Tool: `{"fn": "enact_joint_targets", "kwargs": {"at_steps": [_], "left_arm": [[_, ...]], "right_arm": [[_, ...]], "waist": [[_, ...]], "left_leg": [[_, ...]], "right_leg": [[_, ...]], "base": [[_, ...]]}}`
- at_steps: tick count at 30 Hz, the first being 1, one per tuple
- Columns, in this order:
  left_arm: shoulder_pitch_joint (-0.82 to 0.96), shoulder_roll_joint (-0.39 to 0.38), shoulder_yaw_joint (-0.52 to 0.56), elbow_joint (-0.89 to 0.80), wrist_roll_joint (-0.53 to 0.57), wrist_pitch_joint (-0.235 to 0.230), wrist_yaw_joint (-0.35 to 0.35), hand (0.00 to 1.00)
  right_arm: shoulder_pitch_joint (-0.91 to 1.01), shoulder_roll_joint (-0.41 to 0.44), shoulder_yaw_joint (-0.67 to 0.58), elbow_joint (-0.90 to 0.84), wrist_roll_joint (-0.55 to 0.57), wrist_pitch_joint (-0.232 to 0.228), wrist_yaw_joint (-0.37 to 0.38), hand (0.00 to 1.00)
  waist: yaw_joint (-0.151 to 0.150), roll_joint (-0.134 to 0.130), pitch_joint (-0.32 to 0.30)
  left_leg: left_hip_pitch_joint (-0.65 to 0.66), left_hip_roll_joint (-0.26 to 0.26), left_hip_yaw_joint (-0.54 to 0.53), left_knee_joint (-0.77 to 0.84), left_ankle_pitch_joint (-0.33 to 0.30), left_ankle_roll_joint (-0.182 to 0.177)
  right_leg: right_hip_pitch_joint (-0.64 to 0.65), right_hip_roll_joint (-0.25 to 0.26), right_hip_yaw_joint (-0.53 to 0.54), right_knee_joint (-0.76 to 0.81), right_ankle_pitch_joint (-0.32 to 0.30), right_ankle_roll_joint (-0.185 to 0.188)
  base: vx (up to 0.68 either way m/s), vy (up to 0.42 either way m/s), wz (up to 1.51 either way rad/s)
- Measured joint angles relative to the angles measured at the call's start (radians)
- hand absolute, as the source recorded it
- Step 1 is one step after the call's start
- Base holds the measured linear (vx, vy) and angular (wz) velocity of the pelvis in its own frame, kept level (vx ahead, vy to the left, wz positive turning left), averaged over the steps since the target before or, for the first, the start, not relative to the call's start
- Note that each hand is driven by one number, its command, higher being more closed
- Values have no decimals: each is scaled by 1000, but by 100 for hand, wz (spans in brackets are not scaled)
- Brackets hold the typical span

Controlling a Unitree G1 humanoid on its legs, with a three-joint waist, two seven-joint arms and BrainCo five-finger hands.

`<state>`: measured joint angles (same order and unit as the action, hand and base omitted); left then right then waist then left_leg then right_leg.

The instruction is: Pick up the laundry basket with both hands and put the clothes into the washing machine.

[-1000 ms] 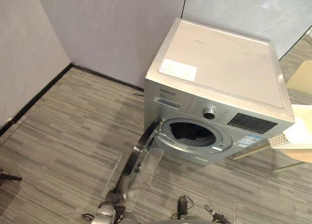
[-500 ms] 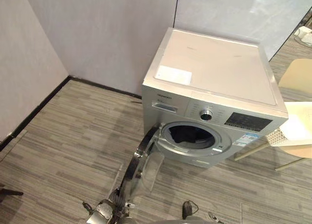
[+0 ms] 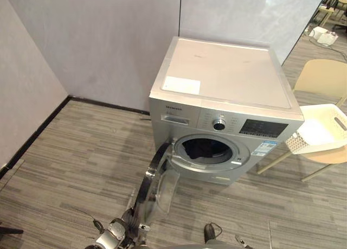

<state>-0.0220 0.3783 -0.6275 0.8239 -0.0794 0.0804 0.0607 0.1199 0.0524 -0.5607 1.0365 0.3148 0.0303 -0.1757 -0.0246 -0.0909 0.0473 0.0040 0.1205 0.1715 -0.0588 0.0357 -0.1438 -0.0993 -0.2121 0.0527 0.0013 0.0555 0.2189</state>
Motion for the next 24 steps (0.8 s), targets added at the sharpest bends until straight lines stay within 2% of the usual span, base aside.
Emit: {"fn": "enact_joint_targets", "kwargs": {"at_steps": [2, 4, 5, 7, 8, 9, 10, 11, 12, 13, 15, 16, 17, 20, 22, 24], "left_arm": [[-4, 0, 7, -13, 0, 0, 0, 0], [-6, 4, 18, -31, 0, 0, 0, 0], [-6, 4, 41, -44, 0, 0, -7, 0], [-7, 0, 58, -74, 0, 1, -14, 0], [-6, -19, 81, -103, 0, -1, -22, 0], [-8, -35, 91, -120, -1, -1, -20, 0], [-9, -50, 93, -120, -6, 0, -11, 0], [-11, -53, 100, -120, -22, 0, -11, 0], [-11, -56, 100, -120, -28, 0, -12, 0], [-11, -59, 100, -120, -29, 0, -12, 0], [-22, -61, 125, -122, -29, -5, -13, 0], [-28, -62, 132, -122, -29, -7, -12, 0], [-33, -78, 141, -121, -31, -7, -11, 0], [-32, -120, 161, -119, -61, -8, -3, 0], [-33, -137, 161, -120, -66, -11, 4, 0], [-32, -158, 154, -121, -66, -15, -8, 0]], "right_arm": [[1, 10, 0, -10, 39, -6, -2, 0], [-2, 21, 1, -13, 52, -8, -4, 0], [-4, 29, 2, -12, 64, -10, -4, 0], [-3, 29, 12, -10, 70, -12, -3, 0], [-10, 16, 27, -6, 70, -10, -5, 0], [-19, 13, 33, -6, 70, -5, -7, 0], [-19, 8, 44, -5, 70, -4, -7, 0], [-20, 4, 53, -3, 68, -2, -11, 0], [-19, -5, 70, -5, 67, -2, -18, 0], [-17, -11, 71, -5, 66, -2, -17, 0], [-56, -31, 123, -9, 55, -3, -16, 0], [-64, -33, 140, -9, 48, -3, -15, 0], [-70, -43, 161, -10, 35, -2, -14, 0], [-43, -55, 190, -12, 27, -4, -13, 0], [-36, -64, 195, -20, 26, -8, -14, 0], [-32, -64, 194, -48, 27, -21, -17, 0]], "waist": [[-2, -1, 1], [-4, -6, 4], [-6, -12, 7], [-12, -22, 5], [-12, 24, 2], [-14, 27, 4], [-14, 35, 6], [-13, 29, 4], [-9, 13, -8], [-4, 18, -14], [12, 20, -30], [13, 17, -28], [9, 40, -15], [12, 72, 9], [8, 77, 13], [9, 76, 18]], "left_leg": [[-14, 0, -14, 40, -13, 17], [-36, -5, -27, 88, -32, 26], [-57, -15, -46, 134, -49, 43], [-94, -24, -73, 195, -76, 55], [-114, 7, -81, 200, -77, 67], [-122, 20, -97, 218, -78, 68], [-126, 21, -106, 223, -79, 68], [-134, 17, -126, 232, -82, 63], [-132, 10, -138, 227, -81, 58], [-134, 7, -137, 223, -79, 55], [-177, 27, -108, 217, -62, 35], [-190, 27, -106, 224, -58, 30], [-195, 43, -121, 236, -45, 29], [-170, 73, -165, 232, -19, 5], [-163, 88, -157, 211, 4, 29], [-138, 89, -140, 149, 15, 47]], "right_leg": [[-4, -4, -2, 43, -26, 29], [-13, -10, 1, 85, -53, 30], [-16, -20, -3, 106, -66, 28], [5, -37, -25, 67, -65, 57], [22, -24, -19, 88, -85, 32], [-15, 0, -1, 261, -100, -25], [-38, 4, 6, 392, -141, -42], [-51, 3, 16, 464, -154, -46], [-43, 17, 19, 438, -154, -39], [-31, 21, 20, 402, -153, -36], [6, 14, 0, 217, -159, -13], [9, 10, -20, 188, -167, -26], [34, 28, -42, 151, -154, -32], [96, 73, -98, 136, -155, -53], [92, 86, -111, 155, -173, -66], [89, 88, -107, 149, -166, -86]], "base": [[-13, 10, 18], [-22, 12, 26], [-39, 30, 36], [-38, 41, 34], [2, 29, 29], [17, 24, 30], [5, 0, 37], [-9, -45, 39], [-5, -48, 26], [-10, -47, -16], [-40, -89, -46], [-81, -142, -17], [-63, -104, 12], [-103, -114, 45], [-145, -114, 22], [-102, -48, -3]]}}
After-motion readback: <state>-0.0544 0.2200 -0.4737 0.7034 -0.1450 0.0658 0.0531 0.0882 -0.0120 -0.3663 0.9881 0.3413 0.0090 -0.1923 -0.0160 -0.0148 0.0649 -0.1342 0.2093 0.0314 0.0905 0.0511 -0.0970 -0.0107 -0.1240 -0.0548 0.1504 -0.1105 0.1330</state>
